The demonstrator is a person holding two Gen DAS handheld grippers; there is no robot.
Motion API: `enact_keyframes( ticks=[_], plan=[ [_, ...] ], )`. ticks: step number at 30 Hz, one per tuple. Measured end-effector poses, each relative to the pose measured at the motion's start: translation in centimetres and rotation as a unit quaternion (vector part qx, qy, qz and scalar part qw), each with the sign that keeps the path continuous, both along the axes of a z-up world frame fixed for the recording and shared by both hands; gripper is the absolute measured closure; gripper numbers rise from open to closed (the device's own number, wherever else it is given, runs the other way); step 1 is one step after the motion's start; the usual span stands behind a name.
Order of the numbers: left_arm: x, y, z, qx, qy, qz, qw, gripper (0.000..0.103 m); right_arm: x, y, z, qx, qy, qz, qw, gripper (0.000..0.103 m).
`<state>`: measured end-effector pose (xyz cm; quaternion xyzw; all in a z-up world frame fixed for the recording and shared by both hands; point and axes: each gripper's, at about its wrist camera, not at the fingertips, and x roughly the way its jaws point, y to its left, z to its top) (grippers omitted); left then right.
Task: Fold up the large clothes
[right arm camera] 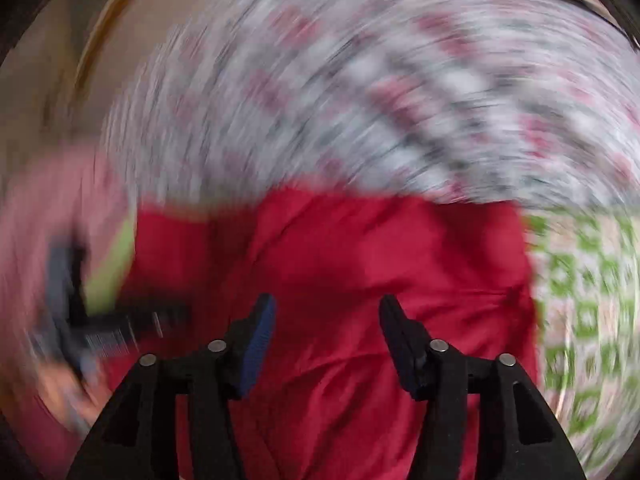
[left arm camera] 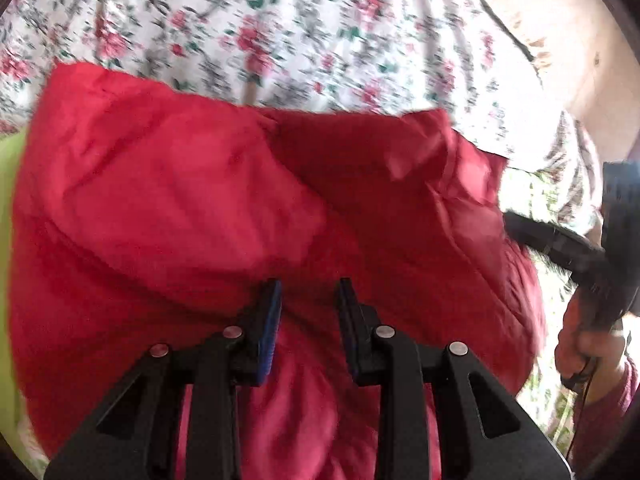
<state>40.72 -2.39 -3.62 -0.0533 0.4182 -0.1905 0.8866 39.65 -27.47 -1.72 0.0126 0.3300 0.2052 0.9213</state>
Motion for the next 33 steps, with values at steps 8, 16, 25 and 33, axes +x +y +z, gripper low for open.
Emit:
enact_keyframes(
  ticks=[8, 16, 25, 33],
  plan=[
    [6.0, 5.0, -1.7, 0.008, 0.017, 0.079, 0.9967, 0.077, 7.4, -1.0, -4.2, -0.042, 0.030, -0.068, 0.996, 0.018],
    [9.6, 5.6, -4.0, -0.025, 0.040, 0.089, 0.9949, 0.077, 10.4, -2.9, -6.4, 0.013, 0.050, -0.098, 0.994, 0.015],
    [10.3, 5.2, -4.5, -0.032, 0.050, 0.093, 0.9939, 0.077, 11.5, -3.7, -7.8, 0.030, 0.074, -0.095, 0.992, 0.013],
    [5.2, 7.8, -1.7, -0.041, 0.026, 0.095, 0.9943, 0.074, 8.2, -5.9, -4.8, 0.044, 0.060, -0.114, 0.991, 0.014]
  ],
)
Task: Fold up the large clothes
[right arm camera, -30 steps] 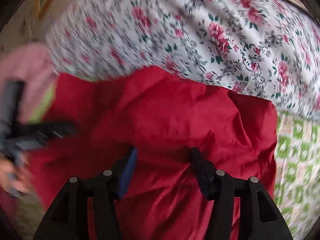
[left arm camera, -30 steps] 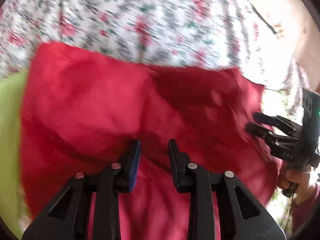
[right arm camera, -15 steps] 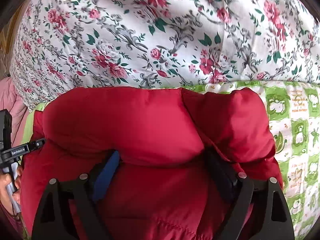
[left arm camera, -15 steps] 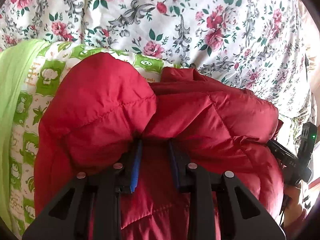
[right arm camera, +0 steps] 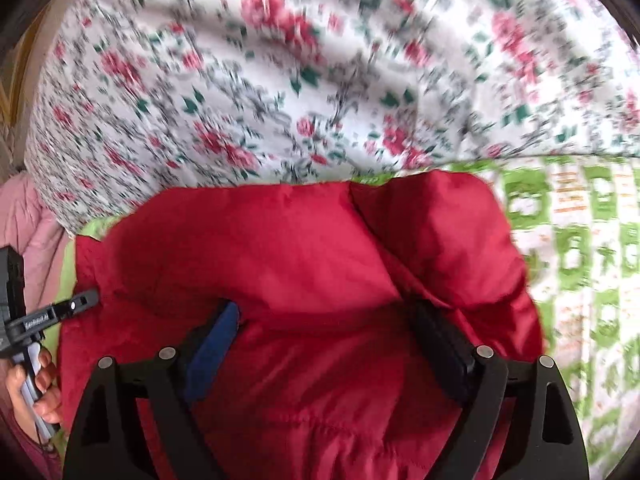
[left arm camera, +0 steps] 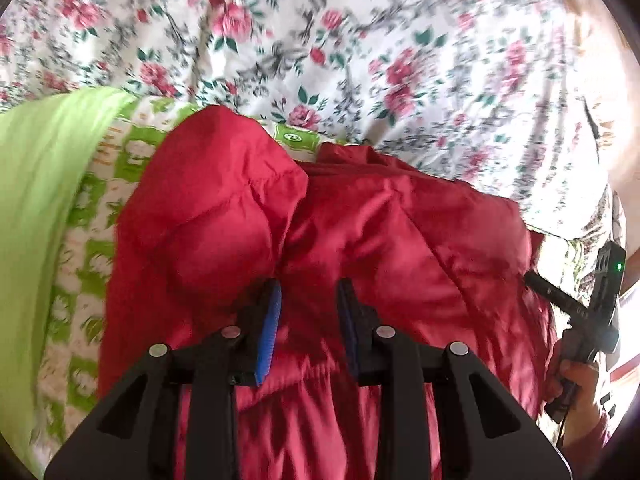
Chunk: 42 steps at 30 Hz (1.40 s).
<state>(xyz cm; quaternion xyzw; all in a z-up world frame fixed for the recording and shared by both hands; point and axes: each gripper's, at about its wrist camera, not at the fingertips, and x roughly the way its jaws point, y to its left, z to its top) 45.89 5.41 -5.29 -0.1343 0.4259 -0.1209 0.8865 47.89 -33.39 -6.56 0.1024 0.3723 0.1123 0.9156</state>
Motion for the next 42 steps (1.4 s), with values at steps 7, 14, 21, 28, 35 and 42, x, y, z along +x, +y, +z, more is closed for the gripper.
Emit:
enact_keyframes(
  ticks=[7, 14, 21, 28, 35, 42],
  plan=[
    [-6.4, 2.5, 1.7, -0.012, -0.039, 0.010, 0.9991, 0.045, -4.5, -2.9, 2.3, 0.029, -0.026, 0.006, 0.999, 0.013],
    [-9.4, 5.0, 1.7, -0.038, -0.041, 0.028, 0.9980, 0.045, -9.0, -4.0, 2.3, 0.053, -0.011, 0.009, 0.998, 0.012],
    [-10.3, 7.4, 0.3, -0.059, -0.027, 0.032, 0.9974, 0.030, -12.0, -6.6, 1.3, 0.058, 0.001, 0.000, 0.998, 0.011],
    [-8.1, 9.4, -3.0, -0.094, 0.012, 0.016, 0.9954, 0.024, -11.3, -11.5, -1.8, 0.094, 0.049, -0.032, 0.994, 0.010],
    [-5.9, 9.8, -6.7, -0.187, 0.054, -0.014, 0.9808, 0.014, -7.8, -12.6, -4.8, 0.143, 0.094, -0.011, 0.985, 0.007],
    [-4.4, 8.4, -7.9, -0.209, 0.076, -0.042, 0.9740, 0.004, -6.0, -12.1, -6.0, 0.168, 0.109, 0.012, 0.980, 0.000]
  ],
)
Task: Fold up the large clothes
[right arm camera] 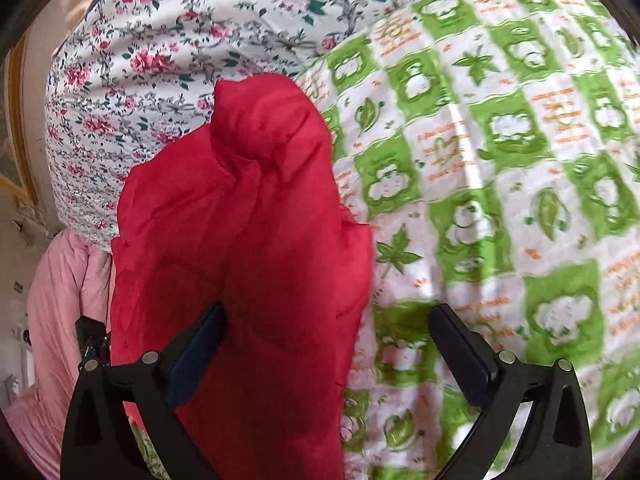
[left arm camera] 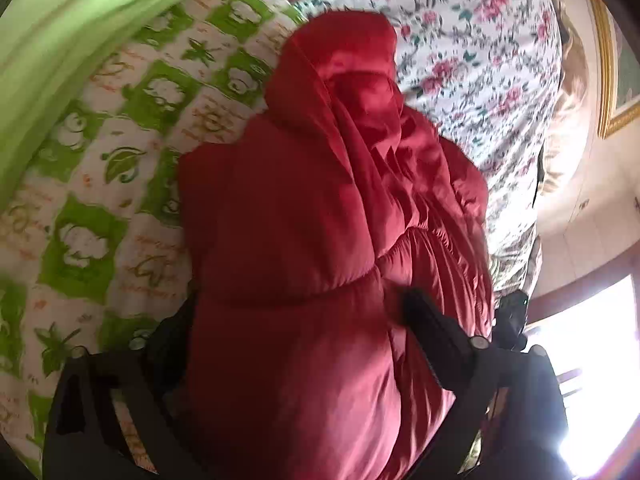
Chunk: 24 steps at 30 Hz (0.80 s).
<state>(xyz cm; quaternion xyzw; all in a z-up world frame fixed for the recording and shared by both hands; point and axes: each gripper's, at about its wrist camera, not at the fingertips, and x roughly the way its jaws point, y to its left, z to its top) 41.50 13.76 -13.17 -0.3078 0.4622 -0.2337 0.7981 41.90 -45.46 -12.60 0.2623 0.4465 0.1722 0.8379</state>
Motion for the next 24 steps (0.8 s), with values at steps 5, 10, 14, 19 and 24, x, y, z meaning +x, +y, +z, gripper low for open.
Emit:
enact_keyframes(
  ticks=[5, 10, 14, 19, 24],
  plan=[
    [0.5, -1.3, -0.1, 0.018, -0.006, -0.017, 0.9997, 0.003, 1.1, 0.9, -0.4, 0.023, 0.005, 0.028, 0.999, 0.001],
    [0.2, -2.0, 0.4, 0.013, -0.024, -0.018, 0.9995, 0.025, 1.8, 2.6, -1.2, 0.067, 0.018, 0.064, 0.996, 0.029],
    [-0.7, -2.3, 1.6, 0.023, -0.046, -0.016, 0.9986, 0.047, 1.3, 2.7, -1.8, 0.101, 0.017, 0.068, 0.992, 0.055],
    [-3.0, -2.7, 4.1, 0.029, -0.076, 0.001, 0.9966, 0.062, -1.0, 3.2, 0.1, 0.101, -0.005, 0.063, 0.993, 0.067],
    [-7.7, -2.9, 7.5, 0.011, -0.111, -0.007, 0.9938, 0.064, -4.9, 3.4, 2.8, 0.105, -0.034, 0.073, 0.991, 0.069]
  ],
)
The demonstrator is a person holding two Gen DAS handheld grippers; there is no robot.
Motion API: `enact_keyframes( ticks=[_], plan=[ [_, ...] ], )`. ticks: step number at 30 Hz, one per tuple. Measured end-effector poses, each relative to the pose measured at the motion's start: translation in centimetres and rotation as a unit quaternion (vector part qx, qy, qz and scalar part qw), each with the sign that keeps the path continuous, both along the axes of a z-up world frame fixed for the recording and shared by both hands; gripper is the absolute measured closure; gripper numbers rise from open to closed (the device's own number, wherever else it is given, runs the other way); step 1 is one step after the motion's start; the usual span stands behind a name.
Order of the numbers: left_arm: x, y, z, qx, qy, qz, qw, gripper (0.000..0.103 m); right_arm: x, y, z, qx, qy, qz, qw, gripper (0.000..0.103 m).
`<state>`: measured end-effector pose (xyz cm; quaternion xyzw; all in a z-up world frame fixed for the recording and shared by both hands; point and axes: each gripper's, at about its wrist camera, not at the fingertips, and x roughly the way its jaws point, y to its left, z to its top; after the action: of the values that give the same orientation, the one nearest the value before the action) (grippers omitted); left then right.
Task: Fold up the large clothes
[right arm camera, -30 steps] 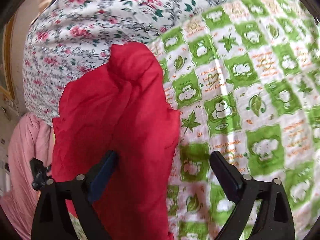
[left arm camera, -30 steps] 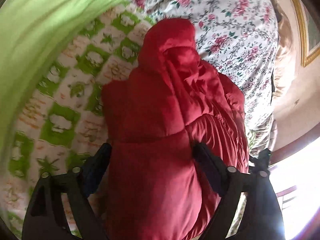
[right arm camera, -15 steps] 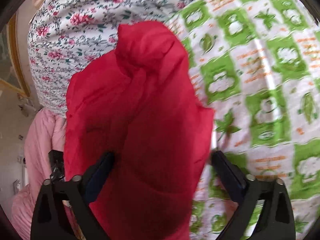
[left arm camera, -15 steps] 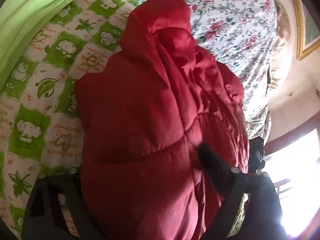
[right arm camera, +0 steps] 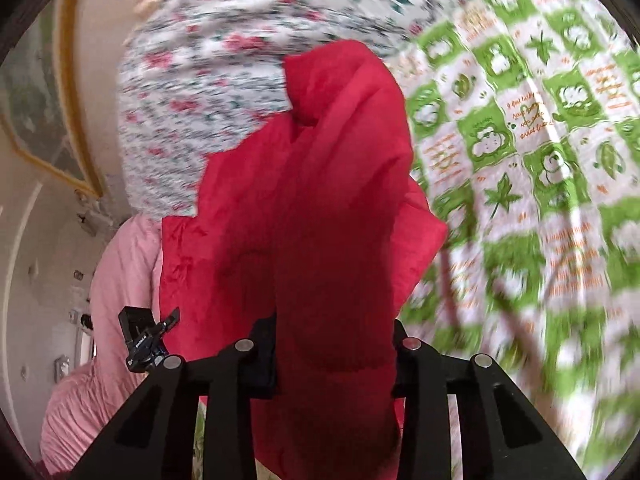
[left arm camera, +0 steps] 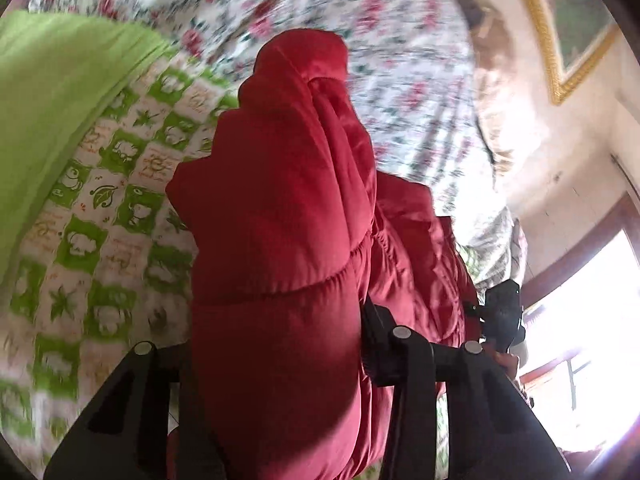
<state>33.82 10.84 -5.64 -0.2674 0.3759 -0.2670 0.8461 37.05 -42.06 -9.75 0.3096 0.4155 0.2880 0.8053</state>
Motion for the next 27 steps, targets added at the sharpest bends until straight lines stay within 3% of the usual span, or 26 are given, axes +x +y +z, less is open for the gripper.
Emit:
enact_keyframes(
  ticks=[5, 12, 17, 21, 27],
  plan=[
    [-6.5, -0.1, 1.0, 0.004, -0.006, -0.016, 0.9998, 0.064, -6.8, 0.4, 1.5, 0.007, -0.015, 0.005, 1.000, 0.070],
    [-14.4, 1.6, -0.6, -0.009, 0.001, -0.022, 0.9997, 0.064, -15.6, -0.5, -1.3, 0.031, 0.006, -0.001, 1.000, 0.069],
    [-15.3, 2.2, -3.8, -0.010, 0.033, 0.002, 0.9994, 0.064, -16.7, -1.7, -4.2, 0.038, 0.035, -0.023, 0.998, 0.068],
    [-14.4, 3.3, -6.5, -0.032, 0.079, 0.029, 0.9960, 0.063, -15.8, -1.7, -5.1, 0.039, 0.043, -0.038, 0.998, 0.065],
    [-14.8, 2.5, -6.6, 0.002, 0.074, 0.040, 0.9964, 0.058, -15.7, -1.4, -5.4, 0.011, 0.041, -0.048, 0.998, 0.059]
  ],
)
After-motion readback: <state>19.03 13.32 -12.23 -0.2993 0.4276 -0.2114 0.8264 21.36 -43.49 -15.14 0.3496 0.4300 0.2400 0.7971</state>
